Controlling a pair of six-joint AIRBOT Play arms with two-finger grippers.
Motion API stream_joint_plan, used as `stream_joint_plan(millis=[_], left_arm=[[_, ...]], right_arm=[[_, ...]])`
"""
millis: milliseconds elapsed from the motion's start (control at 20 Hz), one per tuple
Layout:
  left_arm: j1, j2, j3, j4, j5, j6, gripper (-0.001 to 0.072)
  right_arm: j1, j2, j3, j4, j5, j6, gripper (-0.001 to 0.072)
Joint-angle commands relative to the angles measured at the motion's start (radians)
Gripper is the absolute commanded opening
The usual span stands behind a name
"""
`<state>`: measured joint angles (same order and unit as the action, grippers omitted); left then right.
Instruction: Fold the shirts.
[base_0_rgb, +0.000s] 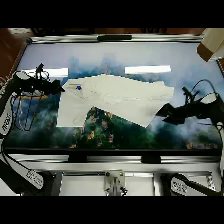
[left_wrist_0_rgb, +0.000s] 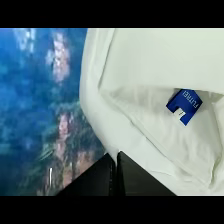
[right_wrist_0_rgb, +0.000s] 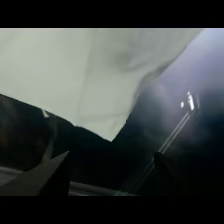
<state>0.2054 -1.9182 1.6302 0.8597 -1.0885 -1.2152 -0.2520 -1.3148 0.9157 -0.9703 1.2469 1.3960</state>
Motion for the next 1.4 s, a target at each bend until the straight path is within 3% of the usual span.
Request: stream_joint_plan(millis=[0,200,500,550,700,800,1050,1350], left_arm=[[0.000,0.016,0.001,0.000,-0.036,0.029,0.0035],[0.000,0.018,0.001,0.000,-0.065,0.030,0.0036],[0.000,0.021,0.001,0.000,-0.076,0.041,0.0036],[0.000,0.022,0.001,0.000,-0.076,0.041,0.0035],[0.000,0.022,0.001,0.000,-0.073,0.044,0.0035],[0.000,0.022,0.001,0.000,-0.072,0.044,0.0036],[0.000,0.051,0.001,0.000,-0.068,0.044,0.0034],[0.000,0.282,0.001,-0.001,0.054,0.043,0.0034]], right_arm=[[0.083,0.004,-0.145,-0.028,-0.095,0.060,0.0631],[0.238,0.005,-0.191,0.002,-0.354,0.158,0.0630],[0.341,0.005,-0.191,-0.019,-0.431,0.246,0.0630],[0.343,0.005,-0.191,-0.013,-0.458,0.256,0.0588],[0.343,0.005,-0.191,-0.003,-0.508,0.269,0.0183],[0.343,0.005,-0.190,0.002,-0.506,0.265,0.0048],[0.341,0.113,-0.187,-0.053,-0.520,0.208,0.0045],[0.341,0.407,-0.068,-0.227,-0.527,0.177,0.0044]])
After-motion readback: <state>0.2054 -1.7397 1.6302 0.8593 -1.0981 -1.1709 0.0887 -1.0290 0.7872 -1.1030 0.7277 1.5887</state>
